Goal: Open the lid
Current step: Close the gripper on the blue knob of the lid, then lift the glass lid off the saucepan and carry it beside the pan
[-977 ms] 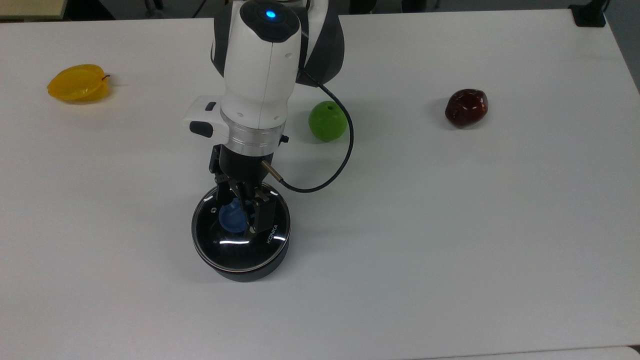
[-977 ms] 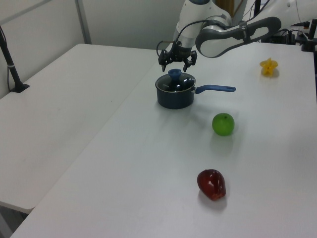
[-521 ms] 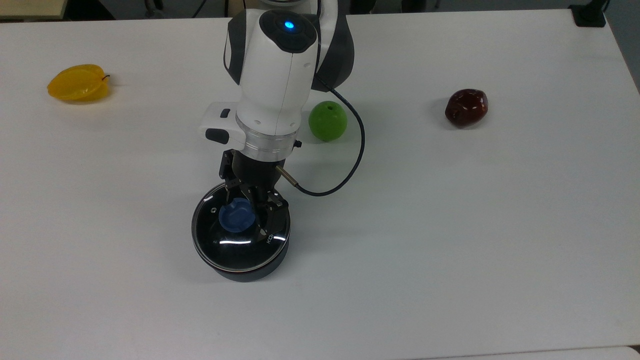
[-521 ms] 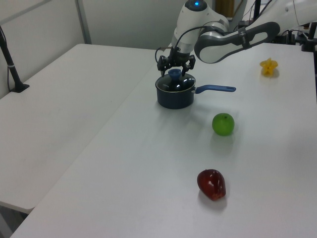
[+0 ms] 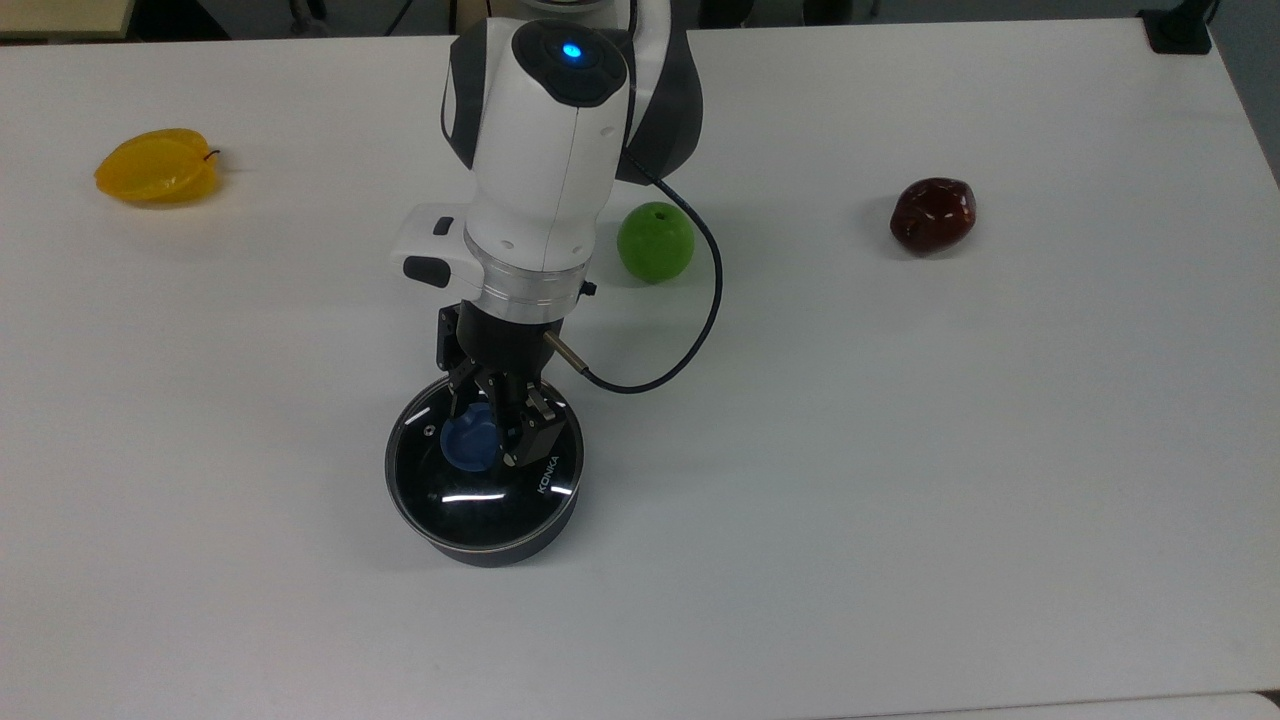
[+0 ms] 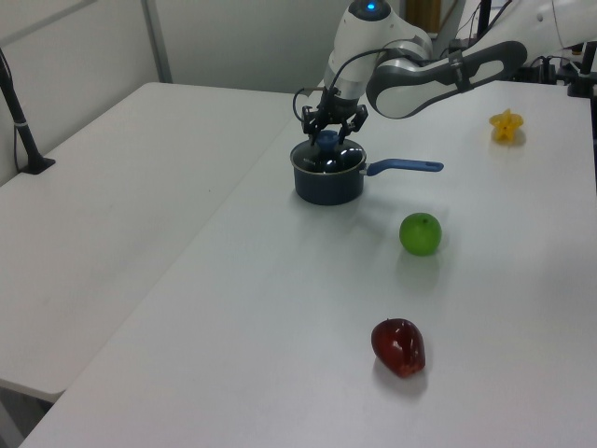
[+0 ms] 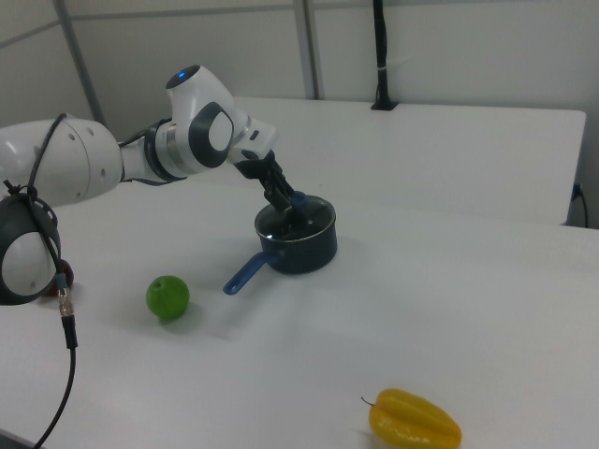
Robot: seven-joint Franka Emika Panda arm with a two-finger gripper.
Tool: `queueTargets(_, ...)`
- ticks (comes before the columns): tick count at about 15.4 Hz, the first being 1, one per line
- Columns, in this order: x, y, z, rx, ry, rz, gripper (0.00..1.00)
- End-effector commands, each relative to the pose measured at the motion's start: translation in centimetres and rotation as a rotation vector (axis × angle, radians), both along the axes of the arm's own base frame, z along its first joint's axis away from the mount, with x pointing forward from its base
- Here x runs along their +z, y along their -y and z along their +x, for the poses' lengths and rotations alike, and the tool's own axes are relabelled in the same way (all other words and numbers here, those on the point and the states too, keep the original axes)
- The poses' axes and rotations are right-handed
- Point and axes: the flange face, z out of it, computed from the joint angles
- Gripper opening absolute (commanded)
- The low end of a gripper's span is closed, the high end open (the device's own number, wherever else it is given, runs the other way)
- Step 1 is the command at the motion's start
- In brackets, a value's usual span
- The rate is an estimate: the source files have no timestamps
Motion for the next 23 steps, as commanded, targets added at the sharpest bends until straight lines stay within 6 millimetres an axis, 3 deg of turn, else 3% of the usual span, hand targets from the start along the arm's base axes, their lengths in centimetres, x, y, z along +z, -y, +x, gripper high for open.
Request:
queueTargets(1,1.1,-0.1,-0.4,-0.015,-0.005,-0.022,0.51)
queueTargets(10,5.6,0.8,-1.8,-0.021,0.008,-0.009,0.46)
queueTargets(17,8.1,3.4,-3.3,-0.04,-0.042,-0.025,0.46)
queueTargets(20,9.2,6.9,-3.5,-0.061,-0.037,-0.034,0.46)
queueTargets(23,9.6,11.9,-4.1,-0.05,-0.059,-0.063,0.46)
